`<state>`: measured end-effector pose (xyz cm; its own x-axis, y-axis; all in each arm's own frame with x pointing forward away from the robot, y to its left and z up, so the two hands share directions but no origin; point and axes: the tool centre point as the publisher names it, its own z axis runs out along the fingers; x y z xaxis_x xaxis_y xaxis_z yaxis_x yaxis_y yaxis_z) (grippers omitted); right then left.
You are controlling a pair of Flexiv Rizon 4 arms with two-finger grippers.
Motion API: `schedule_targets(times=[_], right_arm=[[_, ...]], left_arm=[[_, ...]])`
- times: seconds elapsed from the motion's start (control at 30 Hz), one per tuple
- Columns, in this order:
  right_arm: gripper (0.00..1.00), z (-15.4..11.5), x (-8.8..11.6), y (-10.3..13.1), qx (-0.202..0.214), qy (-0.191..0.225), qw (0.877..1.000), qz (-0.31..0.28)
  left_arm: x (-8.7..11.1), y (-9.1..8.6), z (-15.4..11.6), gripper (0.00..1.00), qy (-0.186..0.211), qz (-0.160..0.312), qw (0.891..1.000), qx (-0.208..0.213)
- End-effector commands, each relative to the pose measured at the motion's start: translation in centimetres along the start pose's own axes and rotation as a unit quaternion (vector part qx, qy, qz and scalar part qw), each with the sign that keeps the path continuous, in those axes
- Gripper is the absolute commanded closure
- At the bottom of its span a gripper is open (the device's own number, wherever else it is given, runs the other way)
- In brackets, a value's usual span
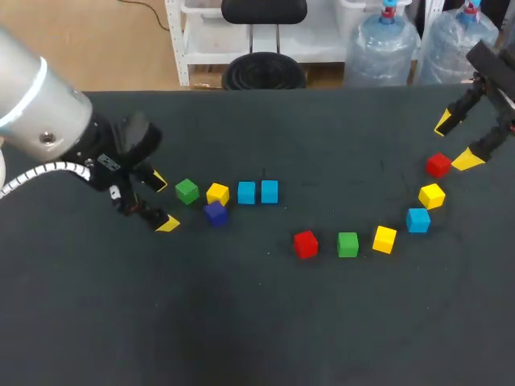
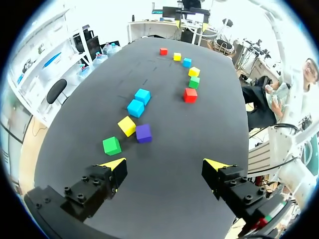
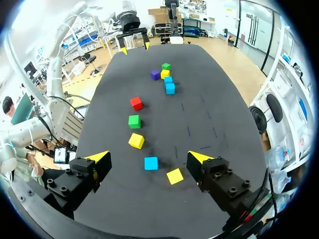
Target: Place the blue cubes, place green cubes on the blue cubes, place the yellow cubes on the green cubes, then place the red cubes on the yellow cubes, and place purple cube on the red cubes.
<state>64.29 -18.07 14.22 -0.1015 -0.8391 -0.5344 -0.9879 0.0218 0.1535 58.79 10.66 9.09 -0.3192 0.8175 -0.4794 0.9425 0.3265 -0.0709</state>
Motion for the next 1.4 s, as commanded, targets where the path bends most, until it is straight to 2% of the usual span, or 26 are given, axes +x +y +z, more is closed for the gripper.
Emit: schedule_targets(times=[0.03, 0.17, 0.4, 0.53, 0.73, 0.83, 0.97, 1.1, 1.23, 1.4], right_arm=[[0.00, 0.7, 0.3, 0.2, -0.004, 0.025, 1.000, -0.012], [0.00, 1.7, 1.1, 1.0, -0.001, 0.061, 0.998, -0.033], [0.00, 3.2, 1.8, 2.0, 0.033, 0.120, 0.991, -0.055], [0.00, 3.7, 2.4, 2.1, 0.045, 0.127, 0.990, -0.049], [0.00, 4.6, 3.6, 1.7, 0.076, 0.135, 0.988, -0.008], [0.00, 5.2, 4.1, 1.2, 0.078, 0.131, 0.988, 0.006], [0.00, 5.9, 4.3, 0.6, 0.075, 0.127, 0.989, 0.011], [0.00, 6.9, 4.9, 0.1, 0.054, 0.125, 0.990, 0.021], [0.00, 7.7, 5.6, 0.1, 0.033, 0.124, 0.991, 0.031], [0.00, 8.0, 5.8, 0.2, 0.027, 0.129, 0.991, 0.030]], left_arm=[[0.0, 0.1, 0.0, 0.00, 0.000, 0.001, 1.000, 0.002], [0.0, 0.1, 0.0, 0.00, 0.000, 0.001, 1.000, 0.002], [0.0, 0.1, 0.0, 0.00, 0.000, 0.001, 1.000, 0.002], [0.0, 0.1, 0.0, 0.00, 0.000, 0.001, 1.000, 0.002], [0.0, 0.1, 0.0, 0.00, 0.000, 0.001, 1.000, 0.002], [0.0, 0.1, 0.0, 0.00, 0.000, 0.001, 1.000, 0.002], [0.0, 0.1, 0.0, 0.00, 0.000, 0.001, 1.000, 0.002], [0.0, 0.1, 0.0, 0.00, 0.000, 0.001, 1.000, 0.002], [0.0, 0.1, 0.0, 0.00, 0.000, 0.001, 1.000, 0.002], [0.0, 0.1, 0.0, 0.00, 0.000, 0.001, 1.000, 0.002]])
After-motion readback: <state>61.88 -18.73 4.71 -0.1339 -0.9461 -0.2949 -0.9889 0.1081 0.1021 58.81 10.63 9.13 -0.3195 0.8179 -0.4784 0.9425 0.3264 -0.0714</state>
